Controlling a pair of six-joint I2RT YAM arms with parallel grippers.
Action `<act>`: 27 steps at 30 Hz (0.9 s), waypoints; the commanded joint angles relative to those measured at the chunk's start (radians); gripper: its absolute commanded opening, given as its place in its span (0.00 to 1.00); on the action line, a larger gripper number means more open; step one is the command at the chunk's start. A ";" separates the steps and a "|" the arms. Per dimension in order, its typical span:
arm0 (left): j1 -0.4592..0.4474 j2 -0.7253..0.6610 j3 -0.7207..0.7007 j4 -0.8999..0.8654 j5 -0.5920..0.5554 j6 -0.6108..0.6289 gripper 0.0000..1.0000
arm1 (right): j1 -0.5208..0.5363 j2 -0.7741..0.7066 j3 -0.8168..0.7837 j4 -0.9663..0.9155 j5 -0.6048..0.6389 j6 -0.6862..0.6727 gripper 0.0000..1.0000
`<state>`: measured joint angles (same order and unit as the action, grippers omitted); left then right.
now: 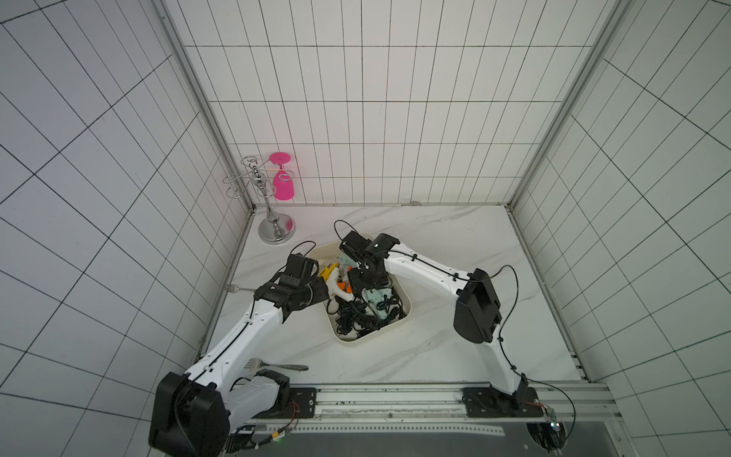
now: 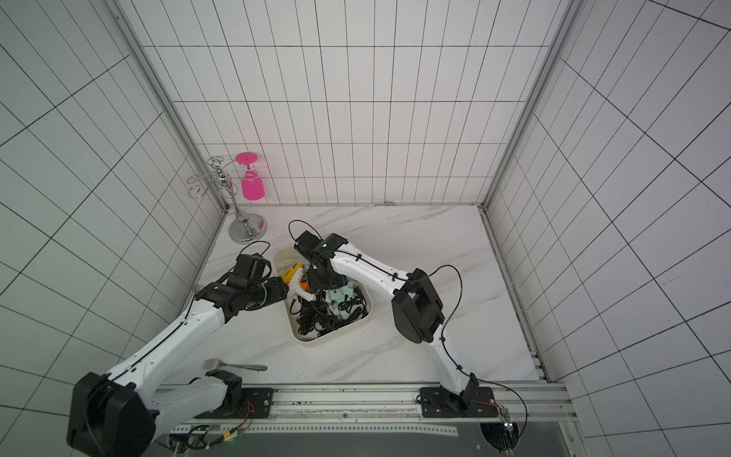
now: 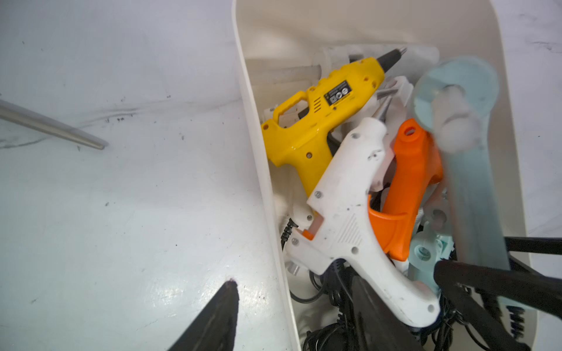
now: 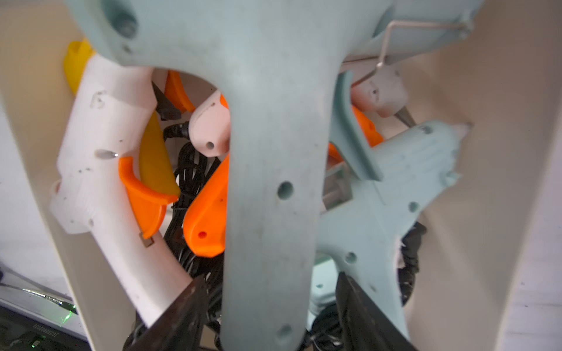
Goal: Put the hot melt glue gun into the storage box
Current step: Place the hot melt adhesive gun in the storage box.
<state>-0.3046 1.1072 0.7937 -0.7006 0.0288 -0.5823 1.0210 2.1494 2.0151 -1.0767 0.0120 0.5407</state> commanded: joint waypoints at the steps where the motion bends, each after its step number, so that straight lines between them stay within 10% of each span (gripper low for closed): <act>1: 0.002 -0.018 0.034 0.003 -0.021 0.036 0.62 | -0.003 -0.068 0.036 -0.070 0.037 -0.079 0.71; 19: 0.002 -0.072 0.082 0.000 -0.053 0.061 0.62 | -0.105 0.112 0.070 0.317 -0.071 -0.332 0.63; 27: 0.002 -0.085 0.085 -0.020 -0.091 0.055 0.62 | -0.099 0.201 0.112 0.324 0.137 -0.365 0.54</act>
<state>-0.3050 1.0428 0.8608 -0.7166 -0.0315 -0.5373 0.9268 2.2879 2.0953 -0.7589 0.0193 0.2192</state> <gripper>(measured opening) 0.622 0.546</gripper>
